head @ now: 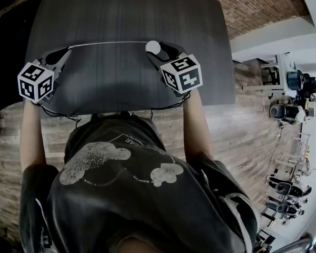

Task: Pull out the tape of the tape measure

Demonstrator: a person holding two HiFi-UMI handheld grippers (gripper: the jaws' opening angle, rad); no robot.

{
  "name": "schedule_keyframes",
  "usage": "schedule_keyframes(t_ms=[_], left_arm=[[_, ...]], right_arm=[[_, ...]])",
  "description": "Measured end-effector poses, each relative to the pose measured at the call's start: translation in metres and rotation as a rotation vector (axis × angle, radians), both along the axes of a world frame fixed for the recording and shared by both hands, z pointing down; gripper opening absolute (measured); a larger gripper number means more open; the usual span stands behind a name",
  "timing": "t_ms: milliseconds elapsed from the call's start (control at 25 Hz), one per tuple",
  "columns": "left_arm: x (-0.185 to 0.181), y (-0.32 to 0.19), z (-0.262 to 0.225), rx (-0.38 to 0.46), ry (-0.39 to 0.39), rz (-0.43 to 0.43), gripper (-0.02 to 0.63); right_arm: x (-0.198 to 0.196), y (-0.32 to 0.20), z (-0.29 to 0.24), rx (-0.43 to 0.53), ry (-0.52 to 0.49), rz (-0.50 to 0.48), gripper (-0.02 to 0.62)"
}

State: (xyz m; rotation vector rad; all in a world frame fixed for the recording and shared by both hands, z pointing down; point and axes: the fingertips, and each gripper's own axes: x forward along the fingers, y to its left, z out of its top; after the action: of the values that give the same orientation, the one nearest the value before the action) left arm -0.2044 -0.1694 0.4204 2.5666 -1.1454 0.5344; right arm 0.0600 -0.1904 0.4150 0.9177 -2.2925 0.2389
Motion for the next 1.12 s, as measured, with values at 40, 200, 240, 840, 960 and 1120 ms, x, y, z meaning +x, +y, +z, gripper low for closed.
schedule_keyframes(t_ms=[40, 200, 240, 840, 960, 1120], left_arm=[[-0.001, 0.0, 0.001, -0.002, 0.003, -0.002, 0.009], [-0.003, 0.0, 0.002, -0.005, 0.005, -0.004, 0.009], [-0.003, -0.001, 0.002, -0.004, 0.004, -0.004, 0.009], [-0.027, -0.012, 0.004, -0.002, 0.017, -0.093, 0.009], [-0.02, -0.012, 0.007, 0.002, 0.002, -0.086, 0.009], [-0.006, -0.012, 0.009, 0.002, -0.015, -0.065, 0.009]], right_arm=[[-0.001, 0.0, 0.0, 0.002, 0.002, 0.0, 0.229], [-0.002, -0.001, 0.001, 0.005, 0.005, -0.003, 0.229], [-0.002, -0.001, 0.001, 0.005, 0.006, -0.003, 0.228], [0.018, -0.01, 0.005, 0.001, 0.022, 0.082, 0.228], [0.013, -0.008, 0.008, -0.005, 0.016, 0.064, 0.227], [0.003, -0.006, 0.012, -0.013, 0.009, 0.038, 0.227]])
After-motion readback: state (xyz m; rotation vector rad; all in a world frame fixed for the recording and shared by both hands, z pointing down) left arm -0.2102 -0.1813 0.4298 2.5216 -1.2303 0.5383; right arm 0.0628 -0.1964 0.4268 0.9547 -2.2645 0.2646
